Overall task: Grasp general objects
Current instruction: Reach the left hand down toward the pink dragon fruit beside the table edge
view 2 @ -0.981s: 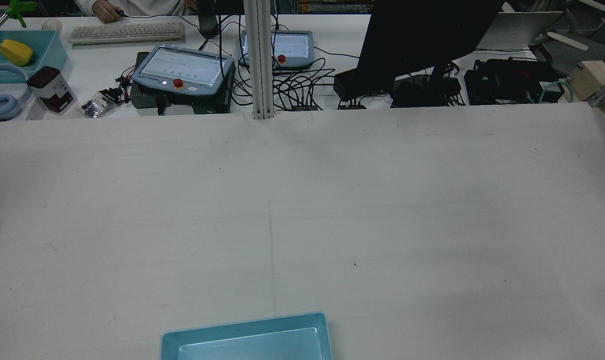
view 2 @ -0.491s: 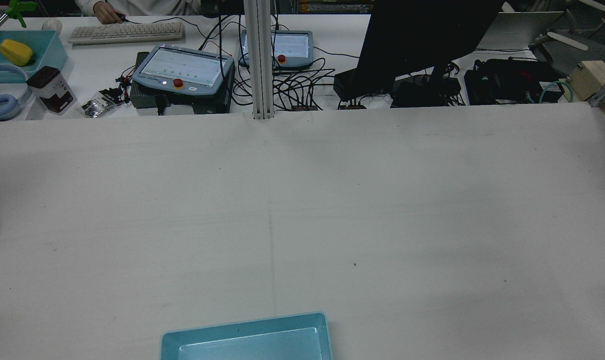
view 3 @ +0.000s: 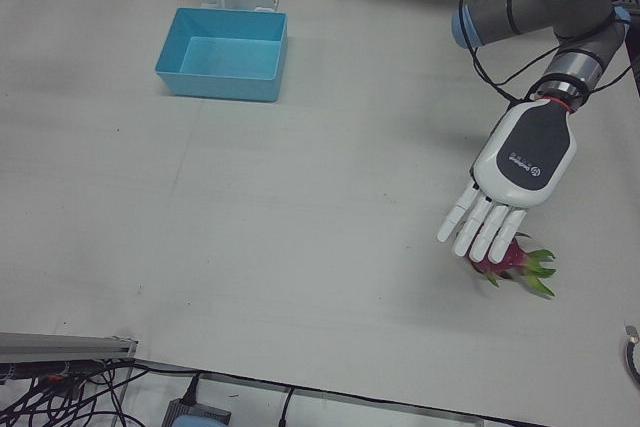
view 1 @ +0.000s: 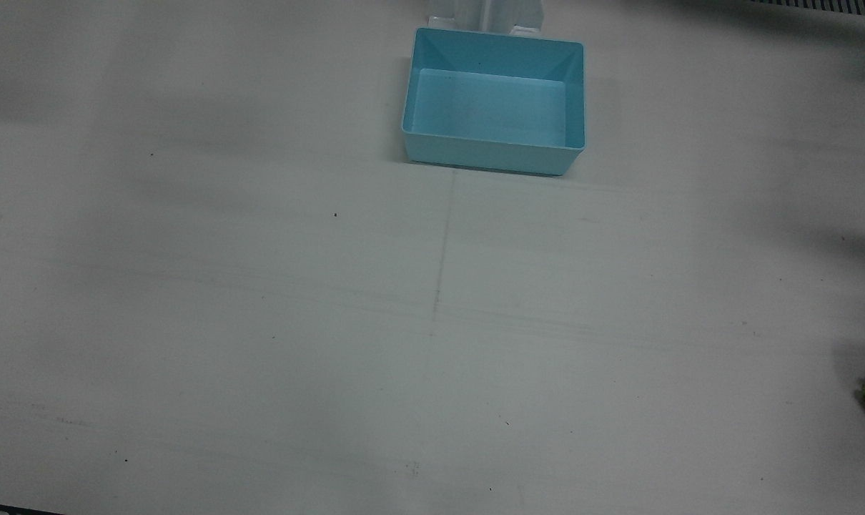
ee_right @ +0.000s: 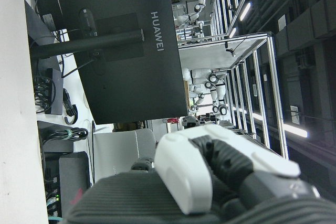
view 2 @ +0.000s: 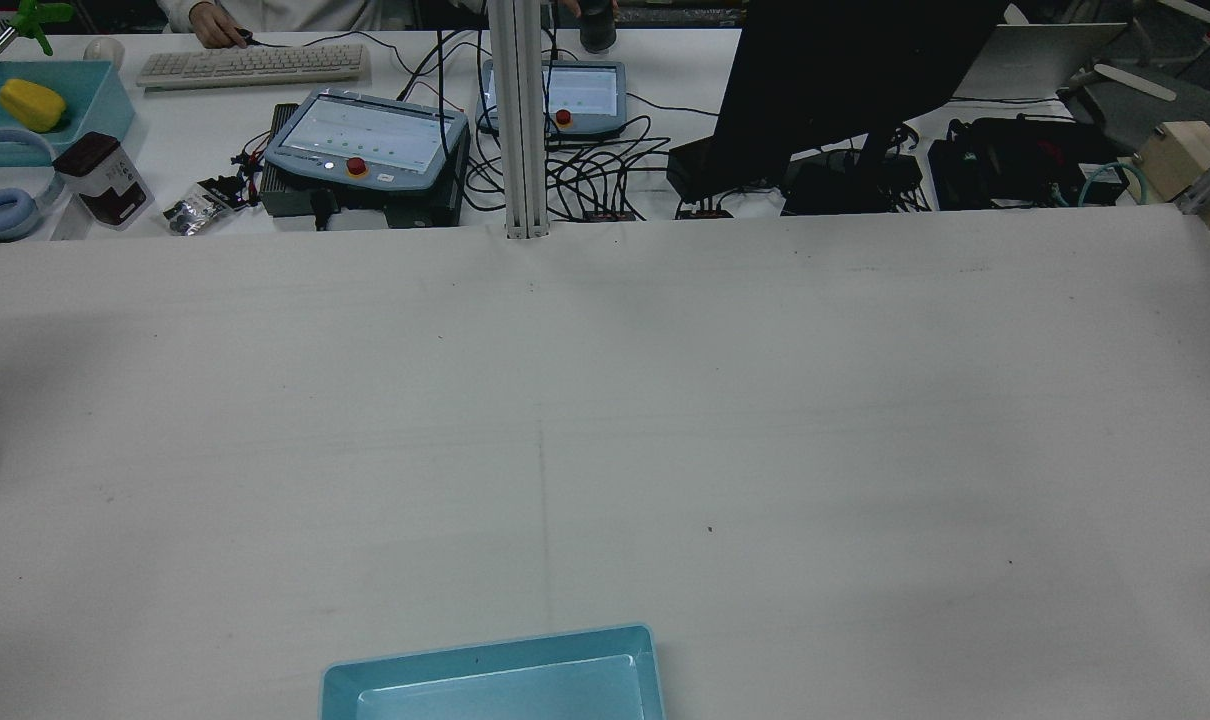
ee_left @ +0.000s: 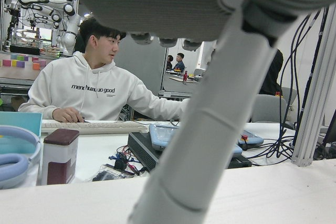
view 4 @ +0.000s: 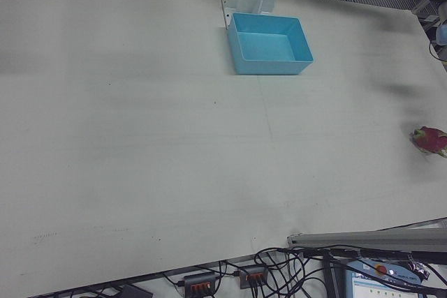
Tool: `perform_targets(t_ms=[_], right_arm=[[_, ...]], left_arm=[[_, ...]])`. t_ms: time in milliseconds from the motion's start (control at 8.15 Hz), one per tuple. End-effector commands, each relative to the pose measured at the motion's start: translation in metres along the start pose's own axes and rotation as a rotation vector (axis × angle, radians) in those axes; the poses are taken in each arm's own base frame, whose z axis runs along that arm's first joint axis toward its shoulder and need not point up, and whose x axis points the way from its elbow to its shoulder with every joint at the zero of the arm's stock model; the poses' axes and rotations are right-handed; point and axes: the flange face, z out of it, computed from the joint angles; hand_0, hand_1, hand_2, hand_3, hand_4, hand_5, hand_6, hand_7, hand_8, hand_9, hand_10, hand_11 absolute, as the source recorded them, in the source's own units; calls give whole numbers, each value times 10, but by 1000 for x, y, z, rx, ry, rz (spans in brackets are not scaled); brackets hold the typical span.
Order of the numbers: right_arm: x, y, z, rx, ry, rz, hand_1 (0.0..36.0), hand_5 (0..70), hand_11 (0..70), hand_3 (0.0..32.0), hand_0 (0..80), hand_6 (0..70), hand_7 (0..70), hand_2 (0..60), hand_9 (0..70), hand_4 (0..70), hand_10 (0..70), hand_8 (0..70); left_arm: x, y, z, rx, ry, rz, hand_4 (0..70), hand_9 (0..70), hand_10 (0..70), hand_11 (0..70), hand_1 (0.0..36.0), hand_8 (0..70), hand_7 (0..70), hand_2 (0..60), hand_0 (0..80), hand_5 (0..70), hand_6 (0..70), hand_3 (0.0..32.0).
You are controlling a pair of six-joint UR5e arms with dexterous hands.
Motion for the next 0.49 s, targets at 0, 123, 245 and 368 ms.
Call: perform_targets(t_ms=[0,123,245,368], right_arm=[[0,0,0,-1,-1,0,0,0,0,0,0,0,0,0,0,0,0,0],[0,0,0,0,1,0,0,0,0,0,0,0,0,0,0,0,0,0],[0,0,0,0,1,0,0,0,0,0,0,0,0,0,0,0,0,0],[0,0,0,0,1,0,0,0,0,0,0,0,0,0,0,0,0,0]], left_arm=[[-56,18,6,10,-34,-7,0,0,0,0,253,0,0,0,800,0,0,0],[-61,19,5,9,-37,-3,0,0,0,0,254,0,0,0,800,0,0,0],[-67,17,5,12,-49,34,0,0,0,0,256,0,0,0,800,0,0,0],[-81,16,3,22,-70,37,0,0,0,0,261,0,0,0,800,0,0,0]])
